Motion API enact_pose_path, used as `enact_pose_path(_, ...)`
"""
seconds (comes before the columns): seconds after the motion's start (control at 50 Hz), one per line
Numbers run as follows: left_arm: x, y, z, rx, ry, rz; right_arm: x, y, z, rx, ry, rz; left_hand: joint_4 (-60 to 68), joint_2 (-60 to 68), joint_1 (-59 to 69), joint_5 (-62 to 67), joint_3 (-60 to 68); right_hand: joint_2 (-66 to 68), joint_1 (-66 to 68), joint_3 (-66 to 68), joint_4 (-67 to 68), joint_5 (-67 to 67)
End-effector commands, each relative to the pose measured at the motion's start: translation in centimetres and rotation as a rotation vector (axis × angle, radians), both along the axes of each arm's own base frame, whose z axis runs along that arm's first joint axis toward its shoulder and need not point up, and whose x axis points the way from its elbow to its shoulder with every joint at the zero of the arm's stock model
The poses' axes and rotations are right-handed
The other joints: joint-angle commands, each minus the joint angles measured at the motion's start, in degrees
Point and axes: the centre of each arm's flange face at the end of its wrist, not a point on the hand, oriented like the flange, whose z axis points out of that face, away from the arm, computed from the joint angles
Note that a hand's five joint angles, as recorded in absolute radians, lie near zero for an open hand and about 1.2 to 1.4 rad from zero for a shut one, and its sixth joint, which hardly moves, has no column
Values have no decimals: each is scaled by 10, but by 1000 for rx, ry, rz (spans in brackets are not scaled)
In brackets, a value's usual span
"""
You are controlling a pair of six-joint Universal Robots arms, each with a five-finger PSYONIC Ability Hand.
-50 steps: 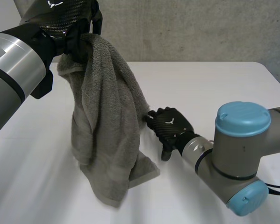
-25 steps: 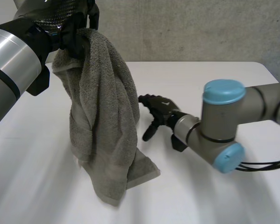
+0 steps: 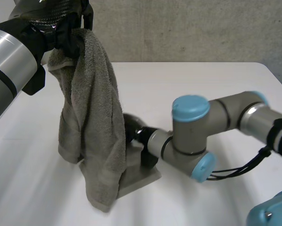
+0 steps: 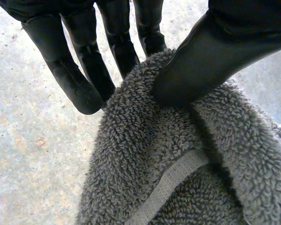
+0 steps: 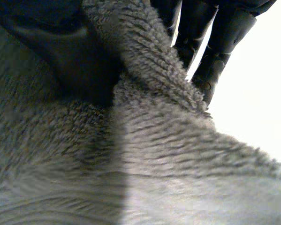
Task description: Fold the towel.
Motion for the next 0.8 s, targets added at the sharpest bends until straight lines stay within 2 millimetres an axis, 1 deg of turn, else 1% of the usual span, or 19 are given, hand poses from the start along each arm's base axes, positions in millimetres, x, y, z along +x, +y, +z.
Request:
enact_pose_path(0.02, 1, -3, 2, -11, 6, 7, -39, -57, 71, -228, -27, -215, -74, -51, -32, -154, -88, 63, 63, 62, 36, 56)
enact_pose_path(0.04, 1, -3, 2, -11, 6, 7, -39, -57, 72, -229, -27, -215, -74, -51, -32, -154, -88, 63, 63, 62, 36, 56)
enact_pose_path(0.08, 3, -8, 3, -19, 10, 20, -54, -69, 107, -402, 13, -296, -74, -51, -32, -154, -88, 63, 63, 62, 36, 56)
enact_pose_path(0.1, 3, -8, 3, -19, 10, 20, -54, -69, 107, -403, 13, -296, -74, -51, -32, -154, -88, 63, 63, 62, 36, 56)
enact_pose_path(0.14, 4, -11, 4, -27, 15, 25, -65, -70, 142, -562, 52, -354, -74, -51, -32, -154, -88, 63, 63, 62, 36, 56)
enact_pose_path(0.16, 4, -11, 4, -27, 15, 26, -65, -70, 142, -563, 52, -354, -74, -51, -32, -154, -88, 63, 63, 62, 36, 56)
enact_pose_path(0.24, 3, -14, 0, -29, 17, 27, -70, -55, 174, -717, 96, -365, -74, -51, -32, -154, -88, 63, 63, 62, 36, 56)
enact_pose_path(0.28, 2, -15, -3, -25, 15, 27, -72, -52, 178, -749, 115, -366, -74, -51, -32, -154, -88, 63, 63, 62, 36, 56)
enact_pose_path(0.36, 0, -19, -17, 4, -2, 26, -74, -46, 175, -792, 171, -347, -74, -51, -32, -154, -88, 63, 63, 62, 36, 56)
enact_pose_path(0.4, -3, -25, -41, 50, -29, 22, -76, -42, 165, -822, 253, -317, -74, -51, -32, -154, -88, 63, 63, 62, 36, 56)
enact_pose_path(0.42, -3, -25, -41, 51, -29, 22, -76, -42, 165, -822, 253, -317, -74, -51, -32, -154, -88, 63, 63, 62, 36, 56)
enact_pose_path(0.46, -6, -29, -66, 94, -62, 25, -77, -37, 147, -845, 369, -265, -74, -51, -32, -154, -88, 63, 63, 62, 36, 56)
enact_pose_path(0.48, -6, -29, -67, 95, -62, 25, -77, -37, 147, -845, 370, -264, -74, -51, -32, -154, -88, 63, 63, 62, 36, 56)
enact_pose_path(0.52, -6, -30, -95, 168, -100, 23, -82, -28, 123, -842, 534, -172, -74, -51, -32, -154, -88, 63, 63, 62, 36, 56)
enact_pose_path(0.58, -6, -28, -109, 206, -121, 20, -82, -24, 107, -838, 613, -114, -74, -51, -32, -154, -88, 63, 63, 62, 36, 56)
enact_pose_path(0.62, -4, -24, -135, 284, -159, 15, -85, -16, 83, -829, 739, -11, -74, -51, -32, -154, -88, 63, 63, 62, 36, 56)
enact_pose_path(0.64, -4, -24, -135, 284, -159, 15, -85, -16, 83, -829, 739, -11, -74, -51, -32, -154, -88, 63, 63, 62, 36, 56)
enact_pose_path(0.68, -1, -18, -157, 346, -201, 10, -89, -12, 66, -798, 780, 40, -74, -51, -32, -154, -88, 63, 63, 62, 36, 56)
enact_pose_path(0.8, 3, -12, -172, 366, -267, 7, -92, -8, 58, -770, 796, 56, -74, -51, -32, -154, -88, 63, 63, 62, 36, 56)
